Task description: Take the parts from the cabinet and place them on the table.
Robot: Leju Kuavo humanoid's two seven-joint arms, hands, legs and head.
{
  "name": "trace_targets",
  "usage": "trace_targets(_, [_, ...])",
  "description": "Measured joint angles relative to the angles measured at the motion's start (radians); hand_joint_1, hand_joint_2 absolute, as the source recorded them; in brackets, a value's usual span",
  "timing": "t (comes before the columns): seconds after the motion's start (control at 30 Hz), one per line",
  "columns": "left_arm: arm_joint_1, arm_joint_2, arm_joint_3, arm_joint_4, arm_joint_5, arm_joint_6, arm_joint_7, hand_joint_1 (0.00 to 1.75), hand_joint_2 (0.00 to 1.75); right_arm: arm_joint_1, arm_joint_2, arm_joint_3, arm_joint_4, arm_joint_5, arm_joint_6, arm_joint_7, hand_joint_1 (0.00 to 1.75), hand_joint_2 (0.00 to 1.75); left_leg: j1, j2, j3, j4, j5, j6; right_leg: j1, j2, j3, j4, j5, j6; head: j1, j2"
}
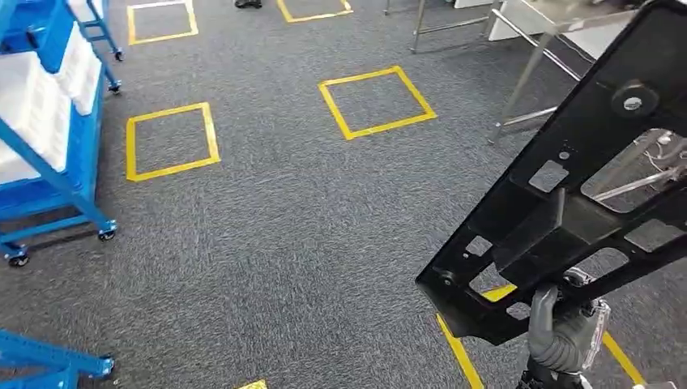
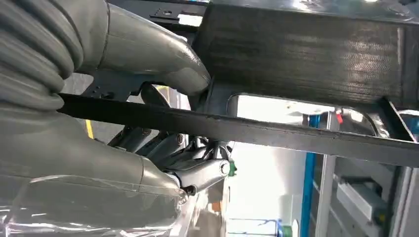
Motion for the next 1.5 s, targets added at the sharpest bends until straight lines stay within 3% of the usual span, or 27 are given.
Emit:
trace_targets(0.13, [-0.003,-0.001,-0.003,0.000,-0.004,-0.004,0.000,0.00,0.00,0.002,0.003,0.000,-0.002,0.003,0.006,0.002,1.75,1.75,-0.001,0.034,0.015,-0.005,-0.009,-0.023,0.013,0.043,-0.002,-0.001,0.002,-0.023,0.000,0.000])
trace_targets(0.17, [-0.004,-0.002,-0.004,0.000,-0.006,-0.005,0.000,0.00,0.00,0.003,0.003,0.000,-0.005,0.005,0.008,0.003,1.75,1.75,-0.003,0.043,0.016,-0.003,-0.017,-0.032,-0.001,0.057,0.010,-0.016,0.011,-0.034,0.000,0.000])
trace_targets(0.23, [-0.004,-0.001,-0.005,0.000,-0.008,-0.006,0.000,0.00,0.00,0.000,0.006,0.001,-0.007,0.007,0.011,0.002,1.75,1.75,0.004,-0.042,-0.011,0.080,-0.069,-0.035,0.000,0.071,0.017,-0.022,0.015,-0.043,-0.001,0.000])
trace_targets(0.3, [-0.002,-0.001,-0.006,0.000,-0.008,-0.008,0.000,0.00,0.00,-0.001,0.009,0.006,-0.007,0.009,0.012,0.003,1.75,1.75,0.008,-0.073,-0.091,0.245,-0.146,-0.038,0.002,0.095,0.016,-0.021,0.014,-0.047,-0.001,0.000])
trace_targets(0.33, [0.000,-0.001,-0.006,0.000,-0.008,-0.008,0.000,0.00,0.00,-0.001,0.009,0.007,-0.007,0.010,0.012,0.003,1.75,1.75,0.008,-0.077,-0.125,0.309,-0.162,-0.040,0.003,0.110,0.015,-0.020,0.013,-0.048,-0.001,0.000])
trace_targets(0.37, [0.001,-0.001,-0.007,0.000,-0.010,-0.010,0.000,0.00,0.00,-0.001,0.010,0.008,-0.006,0.010,0.012,0.004,1.75,1.75,0.008,-0.077,-0.136,0.320,-0.150,-0.040,0.004,0.125,0.016,-0.018,0.013,-0.048,-0.001,0.000])
trace_targets(0.4, [0.003,-0.001,-0.007,0.000,-0.010,-0.011,0.000,0.00,0.00,-0.001,0.010,0.008,-0.006,0.011,0.013,0.004,1.75,1.75,0.008,-0.078,-0.123,0.280,-0.113,-0.039,0.004,0.142,0.016,-0.016,0.012,-0.047,-0.001,0.000])
trace_targets(0.47, [0.003,0.000,-0.007,0.000,-0.011,-0.013,0.000,0.00,0.00,-0.001,0.010,0.008,-0.006,0.012,0.013,0.005,1.75,1.75,0.009,-0.097,-0.056,0.115,-0.015,-0.034,0.004,0.170,0.019,-0.009,0.008,-0.042,-0.001,0.000])
trace_targets(0.5, [0.004,0.002,-0.007,0.000,-0.011,-0.013,0.000,0.00,0.00,-0.002,0.010,0.010,-0.006,0.013,0.013,0.005,1.75,1.75,0.011,-0.143,-0.025,0.035,0.017,-0.030,0.002,0.180,0.017,-0.005,0.005,-0.038,-0.001,0.000])
trace_targets(0.53, [0.006,0.004,-0.007,0.001,-0.011,-0.013,0.000,0.00,0.00,-0.006,0.009,0.011,-0.005,0.014,0.013,0.005,1.75,1.75,0.014,-0.178,-0.020,0.011,0.003,-0.030,0.008,0.190,0.010,0.005,0.002,-0.032,-0.001,0.000])
trace_targets(0.67, [-0.006,0.003,-0.008,0.001,-0.010,-0.011,0.002,0.00,0.00,-0.010,0.009,0.013,-0.003,0.018,0.011,0.008,1.75,1.75,0.010,-0.135,-0.013,0.003,0.013,-0.006,-0.001,0.231,0.000,-0.001,0.009,-0.002,-0.001,0.000])
trace_targets(0.73, [-0.006,0.003,-0.008,0.001,-0.010,-0.008,0.003,0.00,0.00,-0.016,0.009,0.013,-0.003,0.018,0.009,0.008,1.75,1.75,0.010,-0.108,-0.009,-0.008,0.019,0.007,0.000,0.122,-0.026,0.056,-0.033,0.002,0.000,0.000])
trace_targets(0.77, [-0.002,0.003,-0.007,0.001,-0.010,-0.007,0.004,0.00,0.00,-0.024,0.009,0.013,-0.003,0.018,0.009,0.009,1.75,1.75,0.008,-0.092,-0.010,-0.008,0.019,0.007,-0.001,0.096,-0.067,0.135,-0.077,0.009,0.000,0.000])
trace_targets(0.83, [0.000,0.003,-0.007,0.001,-0.009,-0.005,0.008,0.00,0.00,-0.025,0.009,0.014,0.000,0.018,0.009,0.009,1.75,1.75,0.005,-0.064,-0.012,-0.007,0.015,0.009,-0.007,0.086,-0.144,0.286,-0.134,0.017,0.000,0.000])
trace_targets(0.87, [0.000,0.003,-0.008,0.001,-0.009,-0.005,0.010,0.00,0.00,-0.026,0.008,0.014,0.003,0.018,0.007,0.011,1.75,1.75,0.005,-0.050,-0.011,-0.007,0.014,0.008,-0.009,0.084,-0.159,0.312,-0.130,0.020,0.000,0.000])
trace_targets(0.9, [-0.001,0.003,-0.008,0.001,-0.009,-0.005,0.011,0.00,0.00,-0.027,0.007,0.014,0.005,0.018,0.006,0.013,1.75,1.75,0.005,-0.037,-0.010,-0.007,0.012,0.007,-0.009,0.082,-0.148,0.288,-0.105,0.021,0.000,0.000])
trace_targets(0.97, [-0.006,0.003,-0.008,0.001,-0.010,-0.005,0.015,0.00,0.00,-0.033,0.005,0.014,0.006,0.018,-0.005,0.017,1.75,1.75,0.005,-0.013,-0.001,-0.007,0.005,0.003,-0.008,0.062,-0.059,0.121,-0.017,0.017,0.000,0.000])
trace_targets(1.0, [-0.008,0.003,-0.008,0.001,-0.010,-0.005,0.017,0.00,0.00,-0.038,0.002,0.014,0.007,0.018,-0.008,0.017,1.75,1.75,0.004,-0.003,0.005,-0.007,0.002,-0.001,-0.004,0.024,-0.006,0.029,0.017,0.011,0.000,0.000])
trace_targets(1.03, [-0.009,0.003,-0.008,0.001,-0.010,-0.003,0.019,0.00,0.00,-0.046,0.000,0.014,0.008,0.018,-0.011,0.019,1.75,1.75,-0.003,0.005,0.008,-0.006,-0.003,-0.008,0.009,-0.008,0.006,-0.001,-0.001,0.000,0.000,0.000])
trace_targets(1.17, [-0.020,0.002,-0.014,0.001,-0.015,0.018,0.025,0.00,0.00,-0.055,-0.011,0.016,0.014,0.016,-0.029,0.027,1.75,1.75,-0.004,0.045,0.023,-0.009,-0.013,-0.028,0.013,0.042,0.001,-0.007,0.005,-0.026,0.000,0.000])
trace_targets(1.2, [-0.023,0.002,-0.015,0.001,-0.016,0.019,0.026,0.00,0.00,-0.055,-0.012,0.016,0.014,0.016,-0.029,0.028,1.75,1.75,0.002,0.024,0.022,0.000,-0.024,-0.036,0.001,0.053,0.011,-0.015,0.011,-0.034,0.000,0.000])
trace_targets(1.23, [-0.023,0.002,-0.016,0.001,-0.017,0.020,0.026,0.00,0.00,-0.060,-0.013,0.016,0.015,0.016,-0.029,0.029,1.75,1.75,0.003,-0.032,0.005,0.042,-0.049,-0.040,0.000,0.064,0.011,-0.016,0.012,-0.040,-0.001,0.000])
trace_targets(1.27, [-0.023,0.002,-0.016,0.001,-0.017,0.020,0.026,0.00,0.00,-0.066,-0.014,0.017,0.017,0.016,-0.029,0.029,1.75,1.75,0.005,-0.061,-0.030,0.114,-0.088,-0.042,0.001,0.073,0.010,-0.016,0.011,-0.044,-0.001,0.000])
trace_targets(1.33, [-0.020,0.002,-0.019,0.001,-0.017,0.021,0.027,0.00,0.00,-0.069,-0.014,0.019,0.021,0.016,-0.029,0.029,1.75,1.75,0.005,-0.078,-0.117,0.287,-0.159,-0.046,0.004,0.099,0.010,-0.015,0.010,-0.048,-0.001,0.000])
trace_targets(1.37, [-0.019,0.002,-0.021,0.001,-0.017,0.021,0.027,0.00,0.00,-0.068,-0.015,0.019,0.024,0.016,-0.029,0.029,1.75,1.75,0.005,-0.078,-0.146,0.334,-0.161,-0.045,0.005,0.116,0.011,-0.014,0.009,-0.048,-0.001,0.000])
trace_targets(1.4, [-0.017,0.002,-0.023,0.001,-0.017,0.021,0.028,0.00,0.00,-0.069,-0.015,0.019,0.027,0.016,-0.029,0.029,1.75,1.75,0.005,-0.078,-0.147,0.323,-0.138,-0.044,0.005,0.130,0.013,-0.013,0.009,-0.048,-0.001,0.000])
trace_targets(1.5, [-0.017,0.002,-0.023,0.001,-0.017,0.021,0.028,0.00,0.00,-0.069,-0.015,0.019,0.027,0.016,-0.029,0.029,1.75,1.75,0.005,-0.078,-0.147,0.323,-0.138,-0.044,0.005,0.130,0.013,-0.013,0.009,-0.048,-0.001,0.000])
